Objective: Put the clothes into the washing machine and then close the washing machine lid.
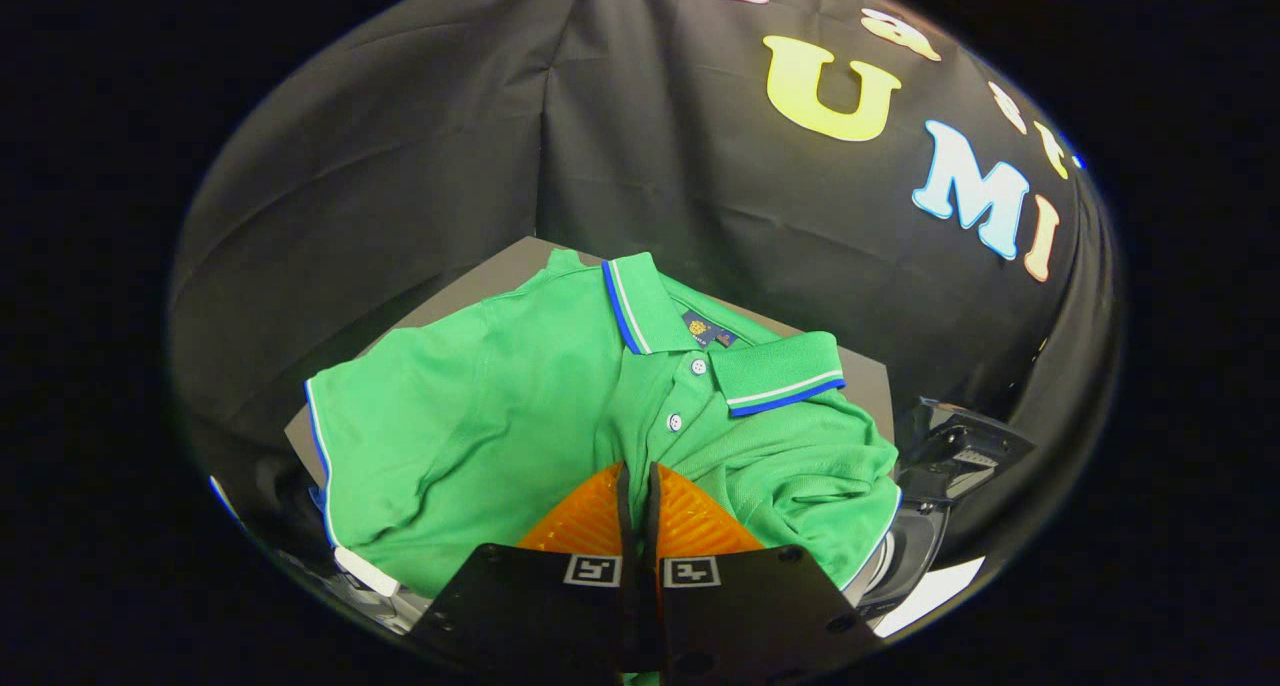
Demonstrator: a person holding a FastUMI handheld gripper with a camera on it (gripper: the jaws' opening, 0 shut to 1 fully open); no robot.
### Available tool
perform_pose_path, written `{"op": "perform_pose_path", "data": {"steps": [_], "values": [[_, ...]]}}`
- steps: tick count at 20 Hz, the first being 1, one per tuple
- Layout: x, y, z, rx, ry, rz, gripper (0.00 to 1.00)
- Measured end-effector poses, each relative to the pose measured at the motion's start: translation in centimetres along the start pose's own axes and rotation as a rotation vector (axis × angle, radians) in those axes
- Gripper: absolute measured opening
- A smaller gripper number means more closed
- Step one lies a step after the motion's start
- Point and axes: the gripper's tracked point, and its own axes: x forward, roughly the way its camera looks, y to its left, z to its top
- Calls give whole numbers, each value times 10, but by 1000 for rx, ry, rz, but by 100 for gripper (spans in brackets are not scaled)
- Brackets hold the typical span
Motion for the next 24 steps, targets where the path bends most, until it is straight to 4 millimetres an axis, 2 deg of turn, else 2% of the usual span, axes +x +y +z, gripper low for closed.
{"op": "perform_pose_path", "data": {"steps": [4, 7, 14, 17, 21, 24], "values": [[2, -1, 1, 43, -20, 10, 2], [-5, -5, 10, 68, -79, 23, 1], [-45, -17, 48, 125, -213, 56, 1], [-64, -30, 62, 159, -247, 64, 1], [-88, -39, 67, 166, -286, 64, 1], [-99, -50, 71, 188, -314, 66, 1]]}}
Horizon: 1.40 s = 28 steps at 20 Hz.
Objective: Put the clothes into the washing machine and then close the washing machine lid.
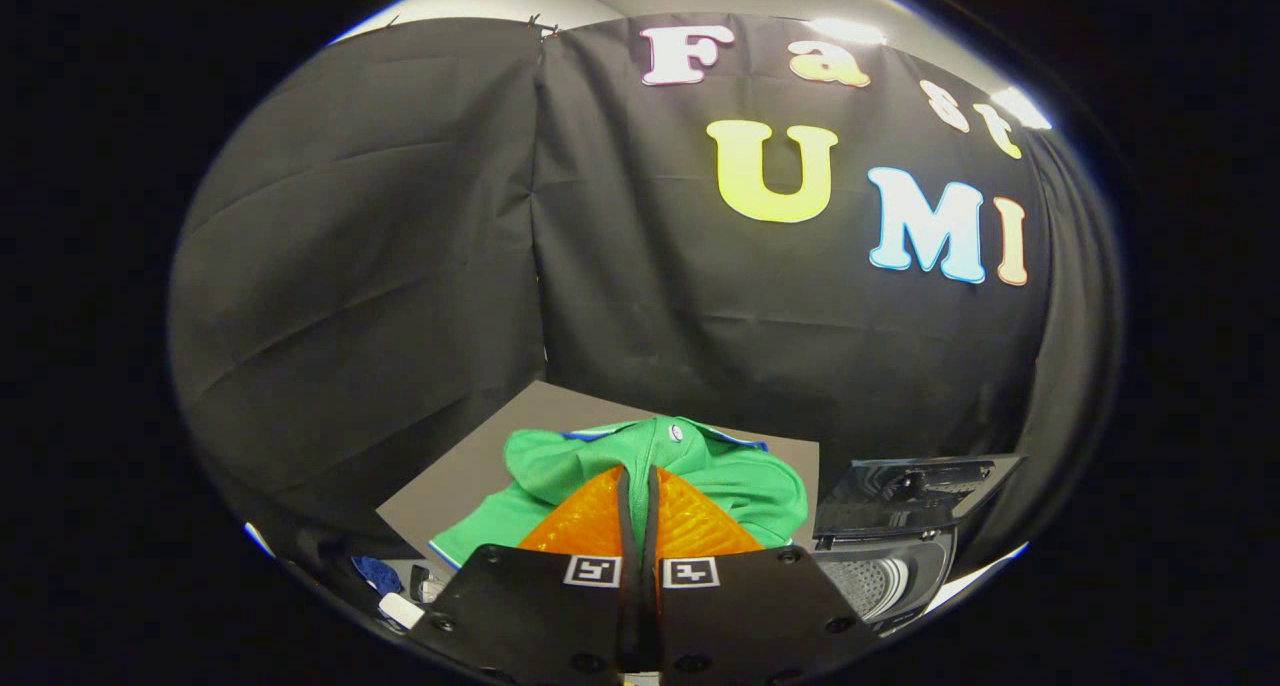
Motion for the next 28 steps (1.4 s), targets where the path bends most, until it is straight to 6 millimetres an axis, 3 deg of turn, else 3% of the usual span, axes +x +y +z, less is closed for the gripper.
{"op": "perform_pose_path", "data": {"steps": [7, 14, 19, 28], "values": [[-11, -22, 13, 14, -40, 17, 1], [-29, -63, 27, 32, -71, 45, 1], [-42, -105, 28, 57, -86, 36, 1], [-58, -191, 10, 109, -81, -23, 2]]}}
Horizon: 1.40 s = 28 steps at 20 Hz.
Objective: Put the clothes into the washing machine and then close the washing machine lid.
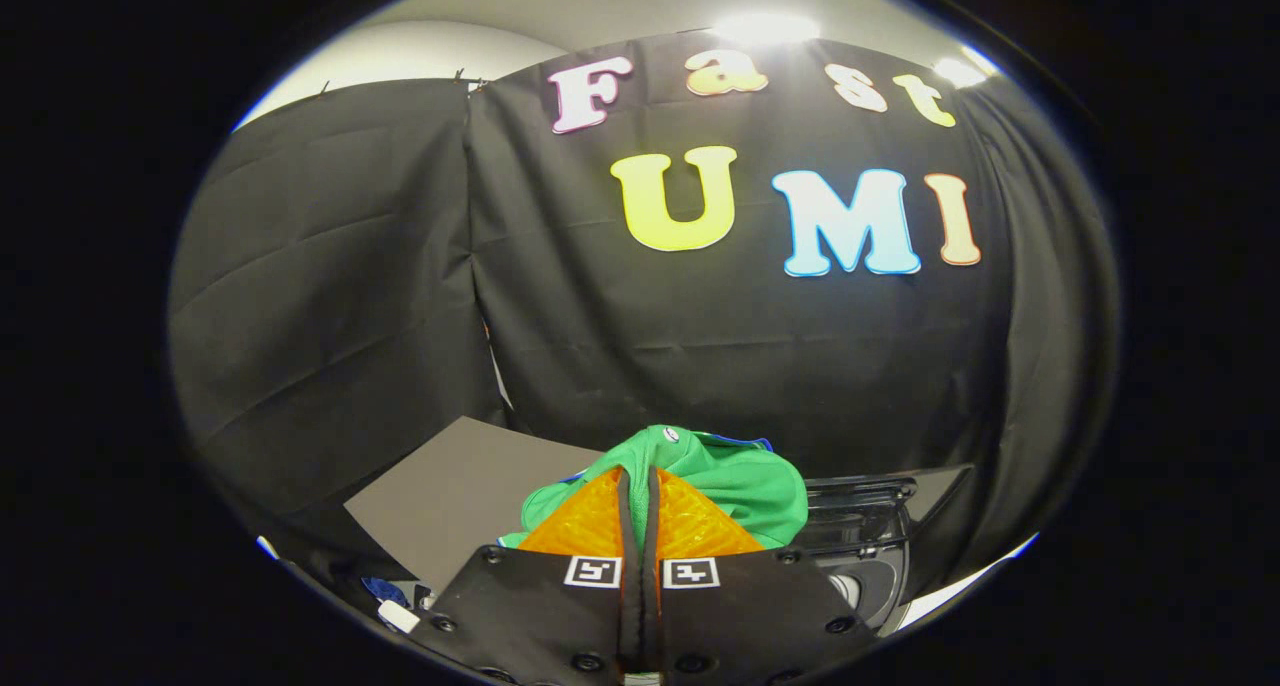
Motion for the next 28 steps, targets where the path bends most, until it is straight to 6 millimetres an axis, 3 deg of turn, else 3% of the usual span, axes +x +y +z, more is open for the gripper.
{"op": "perform_pose_path", "data": {"steps": [6, 13, 21, 28], "values": [[-14, -52, -6, 26, -2, -43, 1], [-28, -98, -18, 40, 10, -81, 1], [-25, -135, -56, 28, 76, -106, 1], [-16, -151, -91, 32, 129, -102, 1]]}}
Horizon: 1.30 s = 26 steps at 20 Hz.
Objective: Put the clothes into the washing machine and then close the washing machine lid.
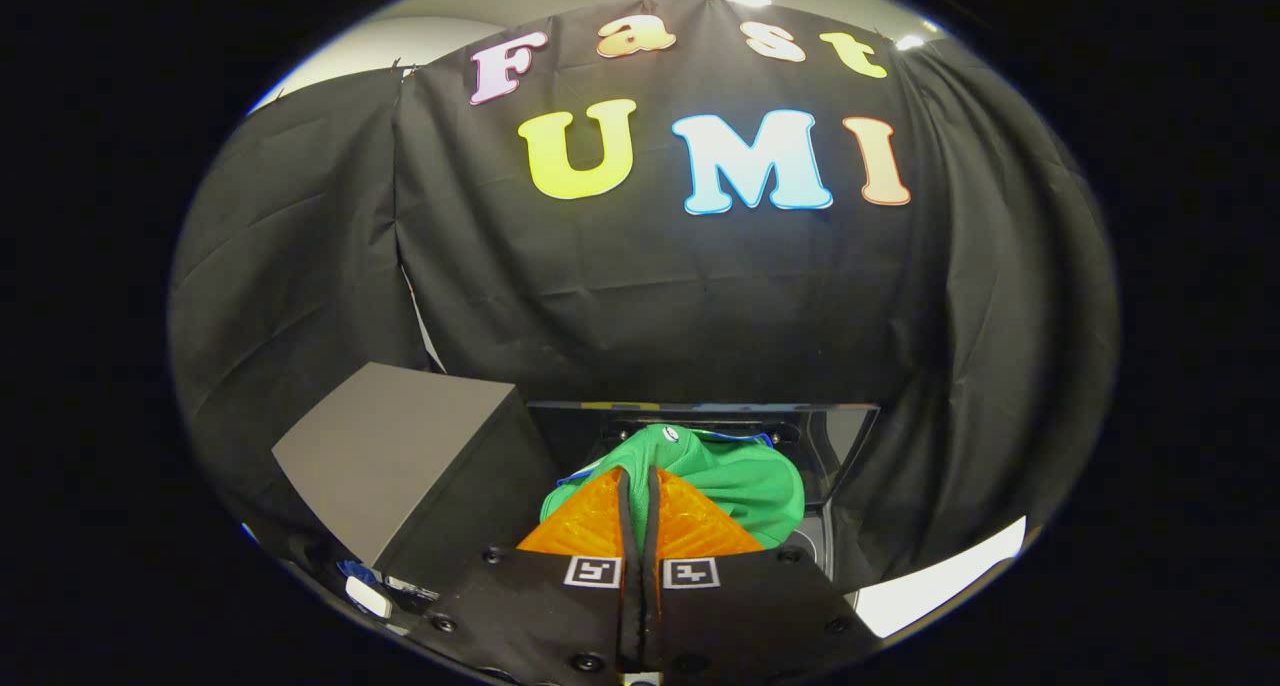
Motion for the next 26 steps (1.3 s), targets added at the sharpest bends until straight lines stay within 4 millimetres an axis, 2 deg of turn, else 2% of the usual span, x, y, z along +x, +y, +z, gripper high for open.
{"op": "perform_pose_path", "data": {"steps": [10, 20, 26], "values": [[32, -6, -47, -3, 78, 2, 1], [62, -15, -111, 38, 202, -12, 1], [89, -29, -152, 24, 275, -62, 1]]}}
